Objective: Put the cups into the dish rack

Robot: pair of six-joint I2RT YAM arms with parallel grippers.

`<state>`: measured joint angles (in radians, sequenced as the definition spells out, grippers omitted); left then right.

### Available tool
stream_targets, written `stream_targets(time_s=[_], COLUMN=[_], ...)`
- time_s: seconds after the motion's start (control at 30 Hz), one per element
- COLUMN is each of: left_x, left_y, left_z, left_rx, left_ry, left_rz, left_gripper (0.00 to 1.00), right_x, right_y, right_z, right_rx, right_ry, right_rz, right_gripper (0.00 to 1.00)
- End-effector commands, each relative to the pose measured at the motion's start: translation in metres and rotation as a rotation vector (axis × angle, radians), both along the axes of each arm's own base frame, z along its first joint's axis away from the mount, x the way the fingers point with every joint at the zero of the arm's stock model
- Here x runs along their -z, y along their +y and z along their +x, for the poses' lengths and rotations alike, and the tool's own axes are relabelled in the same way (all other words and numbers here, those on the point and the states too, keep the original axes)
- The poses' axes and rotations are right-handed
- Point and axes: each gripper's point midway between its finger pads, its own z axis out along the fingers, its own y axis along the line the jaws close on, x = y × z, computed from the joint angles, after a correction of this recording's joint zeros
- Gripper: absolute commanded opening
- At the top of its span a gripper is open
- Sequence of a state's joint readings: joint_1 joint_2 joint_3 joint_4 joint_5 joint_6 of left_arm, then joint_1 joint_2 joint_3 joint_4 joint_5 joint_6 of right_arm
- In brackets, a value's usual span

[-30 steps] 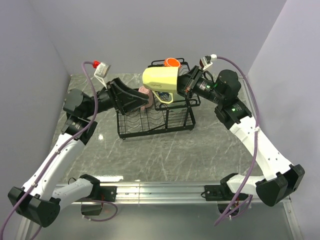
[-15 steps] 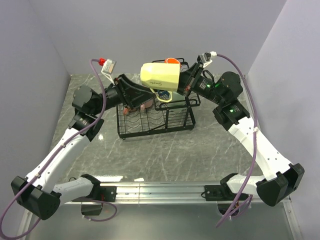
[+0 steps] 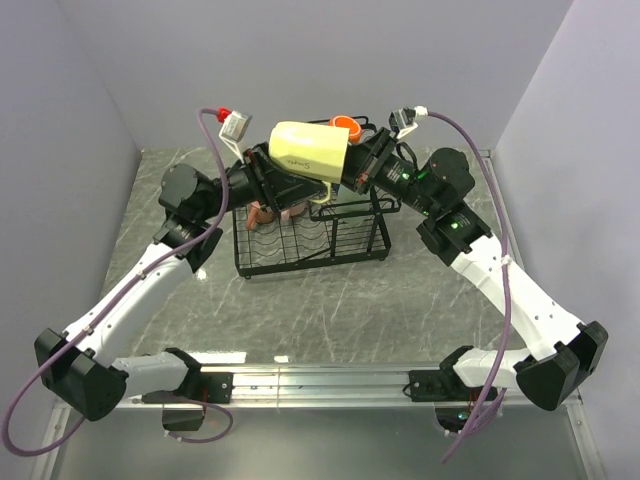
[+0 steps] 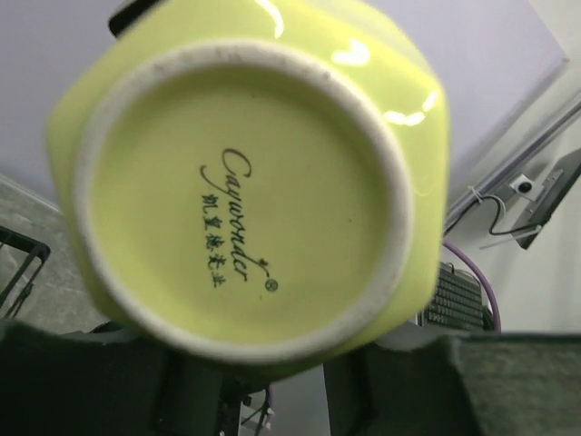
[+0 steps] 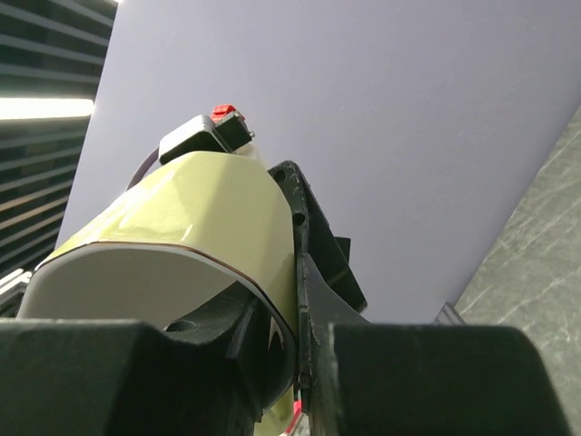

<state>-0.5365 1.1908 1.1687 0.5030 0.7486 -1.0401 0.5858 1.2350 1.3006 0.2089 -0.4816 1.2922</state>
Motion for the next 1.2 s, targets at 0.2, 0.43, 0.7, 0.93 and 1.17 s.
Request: stream_targets(time_s=[0.2,0.43,0.7,0.93,1.17], left_x=[-0.041,-0.039,-0.028,-0.016,0.000], left_y=[-0.005,-0.004,0.006,0.037,0.063], left_z=[-0.026,-0.022,-0.007,0.010,0.031], left_rx=[0.117,0.084,-0.053,-0.179,-0.302], left_ry=[-0.110,-0.103,-0.084,-0.063,-0.030], left_rz=[-0.081,-0.068,0.021,0.067,0.144], left_gripper=[0.29,0.00,0.00,0.00,0.00], right_x=[0.000,0.016,0.025,0.029,0.034], right_y=[0.033,0.042,0.024,0.003,-0.013], right_z=[-0.031,-0.035,-0.028,-0.024,-0.027], right_rx=[-0.071,-0.074,0.031,0.121,0.164], right_ry=[-0.135,-0.175,-0.203,-0.236,-0.253], right_rz=[-0.086,-0.170,-0.312,-0.395,-0.457], right_gripper=[0.00,0.00,0.52,0.64,0.64])
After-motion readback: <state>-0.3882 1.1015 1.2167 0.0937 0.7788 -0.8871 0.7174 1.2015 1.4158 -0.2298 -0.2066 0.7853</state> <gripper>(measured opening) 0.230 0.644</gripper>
